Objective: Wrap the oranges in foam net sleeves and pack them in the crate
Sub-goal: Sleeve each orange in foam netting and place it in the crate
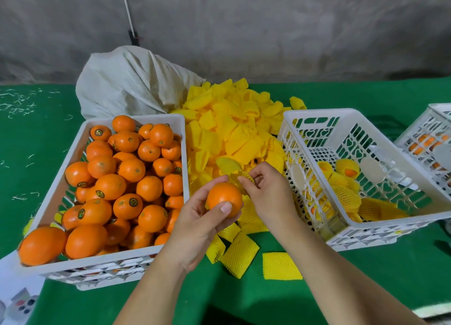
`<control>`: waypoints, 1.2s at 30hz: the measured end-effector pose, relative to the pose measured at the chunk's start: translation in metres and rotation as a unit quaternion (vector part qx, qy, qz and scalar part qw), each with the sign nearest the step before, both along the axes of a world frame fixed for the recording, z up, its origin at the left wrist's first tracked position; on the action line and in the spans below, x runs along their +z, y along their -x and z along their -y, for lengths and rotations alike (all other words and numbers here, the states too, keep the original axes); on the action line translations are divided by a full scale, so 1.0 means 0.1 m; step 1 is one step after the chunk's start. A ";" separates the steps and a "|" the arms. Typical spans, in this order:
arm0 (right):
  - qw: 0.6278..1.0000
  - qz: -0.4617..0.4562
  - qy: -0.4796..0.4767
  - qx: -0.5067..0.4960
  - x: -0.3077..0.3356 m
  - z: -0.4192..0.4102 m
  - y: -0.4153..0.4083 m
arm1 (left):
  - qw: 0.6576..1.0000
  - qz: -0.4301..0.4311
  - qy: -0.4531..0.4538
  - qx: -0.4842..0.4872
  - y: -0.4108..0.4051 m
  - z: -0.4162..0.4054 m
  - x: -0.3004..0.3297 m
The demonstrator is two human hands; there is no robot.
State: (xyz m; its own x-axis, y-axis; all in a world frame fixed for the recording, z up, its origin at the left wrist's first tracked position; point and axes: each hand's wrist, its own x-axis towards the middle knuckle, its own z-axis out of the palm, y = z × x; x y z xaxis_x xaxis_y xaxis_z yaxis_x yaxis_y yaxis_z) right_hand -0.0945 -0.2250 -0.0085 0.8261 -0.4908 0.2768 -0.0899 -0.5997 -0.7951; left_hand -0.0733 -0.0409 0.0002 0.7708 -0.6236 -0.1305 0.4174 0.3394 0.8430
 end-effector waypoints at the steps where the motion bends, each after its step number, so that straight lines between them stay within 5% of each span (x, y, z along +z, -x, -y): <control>1: 0.999 -0.001 0.032 -0.004 0.01 -0.01 0.00 | 1.000 0.014 -0.015 -0.014 0.00 0.00 0.01; 9: 0.991 -0.020 0.090 0.097 -0.03 0.02 0.03 | 0.995 0.015 -0.091 0.029 -0.08 0.08 -0.02; 15: 0.985 -0.012 -0.089 0.145 -0.03 -0.08 0.14 | 0.973 0.058 -0.159 0.155 -0.14 0.09 -0.24; 19: 0.973 -0.041 -0.145 0.176 -0.07 -0.27 0.18 | 0.971 0.052 -0.119 0.201 -0.06 0.21 -0.30; 24: 0.982 -0.038 0.102 0.153 -0.13 -0.33 0.21 | 0.977 -0.127 0.041 0.164 -0.11 0.23 -0.18; 27: 0.971 -0.005 0.179 0.157 -0.14 -0.44 0.26 | 0.977 -0.154 0.093 0.117 -0.08 0.19 -0.09; 31: 0.964 0.067 0.221 0.135 -0.12 -0.54 0.28 | 0.976 -0.178 0.102 0.069 -0.10 0.16 -0.10; 36: 0.973 0.103 0.197 0.067 -0.07 -0.38 0.18 | 0.994 -0.053 -0.047 0.079 -0.11 0.22 -0.18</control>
